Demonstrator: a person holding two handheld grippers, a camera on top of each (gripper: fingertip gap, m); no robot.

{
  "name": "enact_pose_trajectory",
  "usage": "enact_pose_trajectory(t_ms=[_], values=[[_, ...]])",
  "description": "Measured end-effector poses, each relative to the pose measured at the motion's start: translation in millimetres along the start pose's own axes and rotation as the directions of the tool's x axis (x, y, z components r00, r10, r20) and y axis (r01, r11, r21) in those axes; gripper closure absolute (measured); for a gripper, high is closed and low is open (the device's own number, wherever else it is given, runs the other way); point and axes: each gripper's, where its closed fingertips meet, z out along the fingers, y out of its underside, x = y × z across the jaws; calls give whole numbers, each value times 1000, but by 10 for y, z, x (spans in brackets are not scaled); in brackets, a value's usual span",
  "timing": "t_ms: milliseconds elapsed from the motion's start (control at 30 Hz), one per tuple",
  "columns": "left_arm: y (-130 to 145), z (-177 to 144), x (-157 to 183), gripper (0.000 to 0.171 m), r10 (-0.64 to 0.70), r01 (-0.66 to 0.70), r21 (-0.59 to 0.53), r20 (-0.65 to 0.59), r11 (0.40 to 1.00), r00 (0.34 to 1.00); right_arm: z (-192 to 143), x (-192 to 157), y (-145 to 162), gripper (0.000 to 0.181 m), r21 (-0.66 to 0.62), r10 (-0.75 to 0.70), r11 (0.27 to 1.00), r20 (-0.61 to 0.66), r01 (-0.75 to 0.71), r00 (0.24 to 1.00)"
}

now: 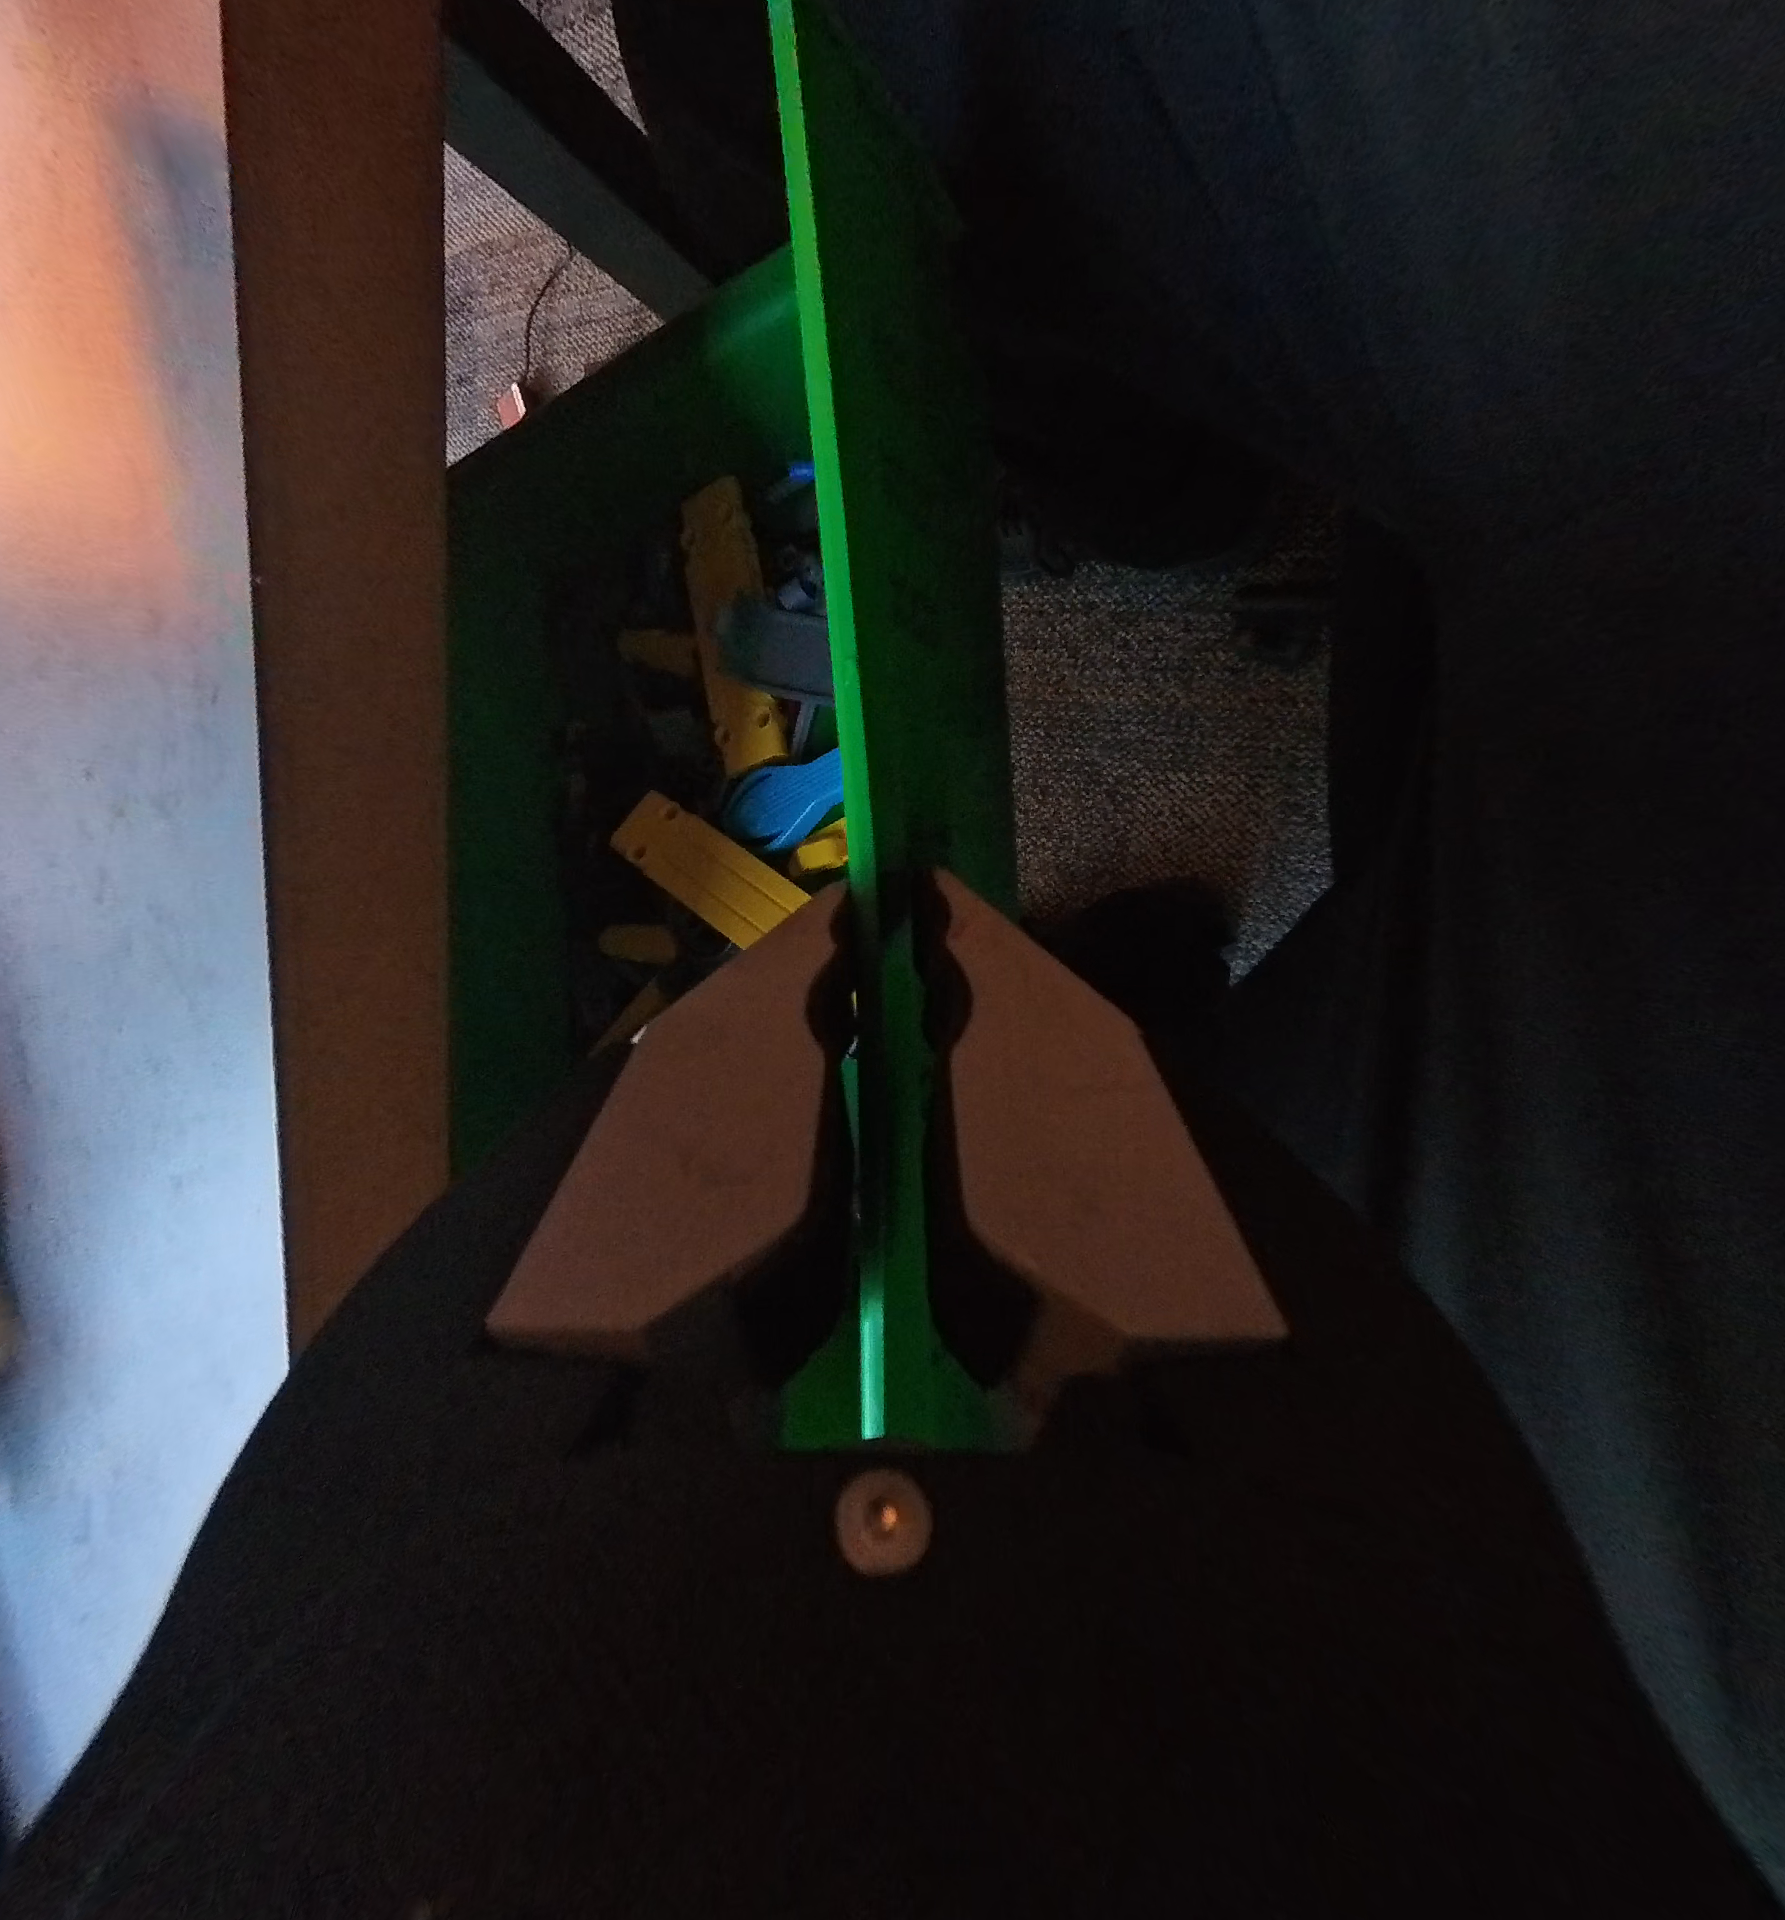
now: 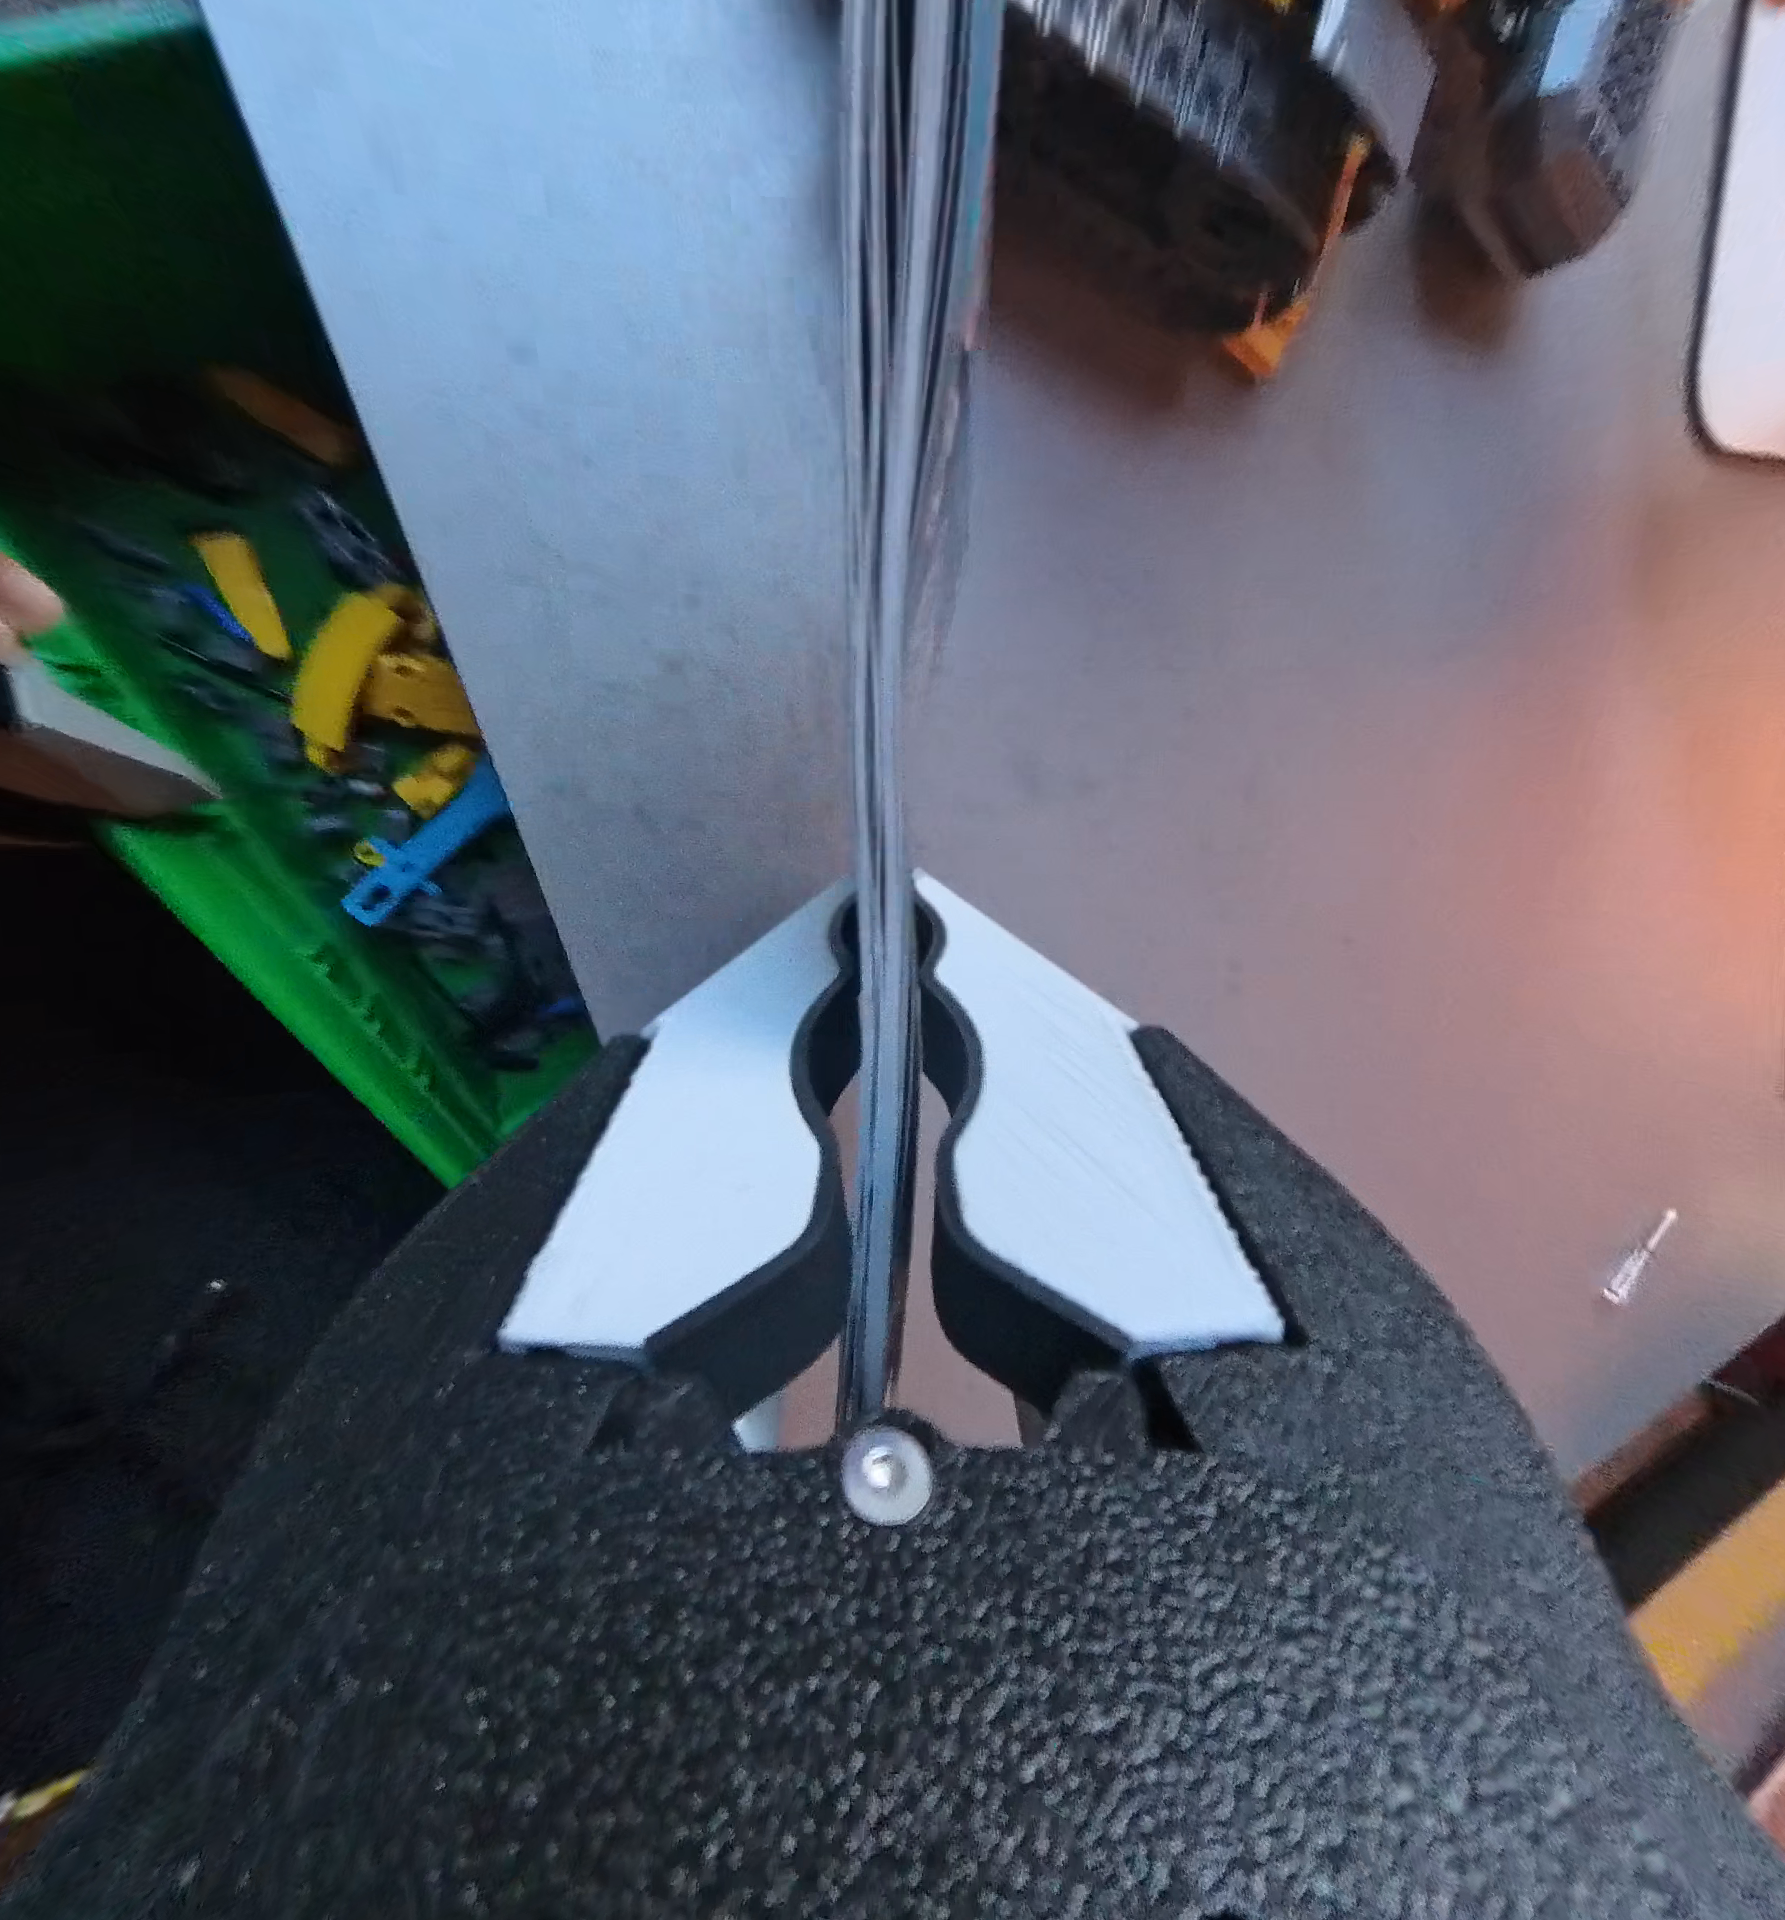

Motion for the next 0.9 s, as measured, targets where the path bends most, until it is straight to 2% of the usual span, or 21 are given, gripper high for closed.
enact_pose_trajectory(t_ms=[100, 200, 300, 400, 500, 667, 900], values=[[-3, 7, 1, 164, 3, -3, -2, -1, 1000, 1000, 141, -163, 174, 181, -53, -12, 998, 43, 14, 999], [-5, 2, 9, 164, 2, -2, 0, -4, 1000, 1000, 145, -387, 210, 181, -48, -30, 998, 82, 34, 996], [5, 0, 20, 164, 1, -1, -4, -6, 1000, 1000, 63, -684, 179, 181, -16, -26, 999, 170, 29, 985], [22, -12, 38, 165, -4, 4, -7, -5, 1000, 1000, -65, -889, 161, 181, 20, -67, 998, 174, 64, 982], [52, -43, 82, 165, -15, 15, -13, -4, 1000, 1000, -270, -1037, 109, 181, 97, -58, 994, 199, 40, 978], [106, -141, 267, 166, -35, 34, -40, -12, 999, 999, -580, -1018, 126, 181, 209, -6, 977, 192, -35, 981], [218, -366, 592, 165, -98, 98, -74, 9, 992, 995, -766, -870, 355, 181, 298, 105, 941, 203, -164, 974]])
